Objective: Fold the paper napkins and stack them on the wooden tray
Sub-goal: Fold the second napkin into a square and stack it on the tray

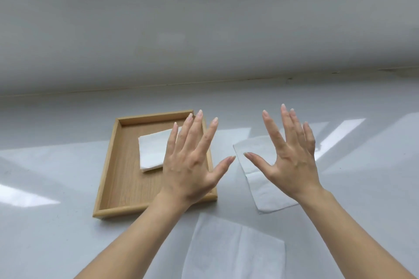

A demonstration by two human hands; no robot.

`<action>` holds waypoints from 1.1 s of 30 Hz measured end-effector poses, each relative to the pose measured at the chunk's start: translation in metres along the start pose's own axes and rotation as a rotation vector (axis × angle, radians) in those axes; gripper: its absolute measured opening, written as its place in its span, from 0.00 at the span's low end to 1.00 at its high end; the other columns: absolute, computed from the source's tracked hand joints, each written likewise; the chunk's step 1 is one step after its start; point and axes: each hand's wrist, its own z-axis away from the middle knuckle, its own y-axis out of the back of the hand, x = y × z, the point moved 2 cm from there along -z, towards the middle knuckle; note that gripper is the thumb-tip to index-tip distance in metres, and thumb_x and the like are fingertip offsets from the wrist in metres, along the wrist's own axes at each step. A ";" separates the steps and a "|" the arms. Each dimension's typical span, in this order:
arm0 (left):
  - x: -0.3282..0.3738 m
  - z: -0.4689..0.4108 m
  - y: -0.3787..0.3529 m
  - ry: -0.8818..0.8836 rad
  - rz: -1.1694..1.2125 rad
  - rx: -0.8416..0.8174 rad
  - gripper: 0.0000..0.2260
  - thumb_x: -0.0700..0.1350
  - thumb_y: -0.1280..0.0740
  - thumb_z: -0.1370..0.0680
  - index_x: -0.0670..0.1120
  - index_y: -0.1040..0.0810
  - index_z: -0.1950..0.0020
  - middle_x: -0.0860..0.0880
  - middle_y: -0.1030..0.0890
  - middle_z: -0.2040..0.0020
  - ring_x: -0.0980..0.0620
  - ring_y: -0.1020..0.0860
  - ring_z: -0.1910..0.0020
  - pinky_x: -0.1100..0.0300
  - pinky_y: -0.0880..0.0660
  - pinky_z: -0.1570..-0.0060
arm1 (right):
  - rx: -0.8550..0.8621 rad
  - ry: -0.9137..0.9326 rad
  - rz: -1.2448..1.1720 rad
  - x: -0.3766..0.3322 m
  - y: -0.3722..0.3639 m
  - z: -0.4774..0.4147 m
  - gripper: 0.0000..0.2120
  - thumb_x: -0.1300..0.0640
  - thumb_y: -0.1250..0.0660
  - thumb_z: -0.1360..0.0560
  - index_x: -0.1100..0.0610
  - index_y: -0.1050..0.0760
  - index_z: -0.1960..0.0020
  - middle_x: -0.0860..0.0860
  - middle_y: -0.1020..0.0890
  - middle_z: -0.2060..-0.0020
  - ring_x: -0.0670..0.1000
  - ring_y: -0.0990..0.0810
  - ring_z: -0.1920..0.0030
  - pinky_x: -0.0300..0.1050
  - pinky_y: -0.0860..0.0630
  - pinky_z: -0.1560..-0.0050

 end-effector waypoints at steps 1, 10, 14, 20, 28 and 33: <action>0.008 -0.001 -0.004 -0.007 -0.001 -0.007 0.31 0.66 0.44 0.27 0.50 0.35 0.29 0.44 0.35 0.28 0.47 0.40 0.27 0.48 0.47 0.28 | -0.001 -0.022 0.003 0.010 0.003 0.002 0.38 0.31 0.45 0.32 0.45 0.49 0.27 0.57 0.44 0.26 0.53 0.50 0.26 0.52 0.57 0.28; 0.064 -0.008 -0.046 -0.019 0.022 -0.081 0.30 0.65 0.42 0.28 0.51 0.33 0.30 0.44 0.33 0.28 0.46 0.38 0.28 0.46 0.45 0.30 | -0.036 -0.134 0.013 0.084 0.018 0.024 0.38 0.31 0.46 0.32 0.44 0.50 0.27 0.57 0.44 0.26 0.53 0.51 0.27 0.48 0.60 0.29; 0.077 -0.009 -0.062 -0.013 -0.006 -0.134 0.30 0.64 0.42 0.28 0.50 0.33 0.30 0.44 0.34 0.28 0.46 0.38 0.28 0.47 0.46 0.29 | -0.059 -0.146 0.017 0.110 0.019 0.029 0.38 0.31 0.46 0.32 0.45 0.48 0.27 0.57 0.43 0.26 0.52 0.50 0.27 0.46 0.60 0.30; 0.087 0.001 -0.087 -0.008 -0.086 -0.284 0.30 0.64 0.44 0.28 0.50 0.32 0.31 0.44 0.32 0.29 0.44 0.36 0.29 0.49 0.49 0.30 | -0.095 -0.135 0.011 0.136 0.014 0.030 0.37 0.32 0.46 0.32 0.44 0.49 0.27 0.57 0.42 0.26 0.53 0.49 0.27 0.48 0.59 0.30; 0.123 0.029 -0.118 -0.085 -0.076 -0.424 0.30 0.65 0.45 0.27 0.50 0.34 0.30 0.47 0.31 0.29 0.47 0.40 0.28 0.48 0.48 0.31 | -0.162 -0.105 -0.043 0.154 0.003 0.020 0.36 0.32 0.46 0.32 0.45 0.46 0.28 0.57 0.40 0.27 0.55 0.43 0.27 0.50 0.50 0.32; 0.161 0.036 -0.130 -0.162 -0.016 -0.425 0.31 0.65 0.43 0.28 0.50 0.33 0.31 0.46 0.30 0.30 0.45 0.37 0.29 0.48 0.47 0.31 | -0.251 -0.113 -0.109 0.163 -0.005 0.017 0.37 0.32 0.47 0.33 0.47 0.43 0.28 0.56 0.34 0.29 0.55 0.36 0.30 0.50 0.44 0.34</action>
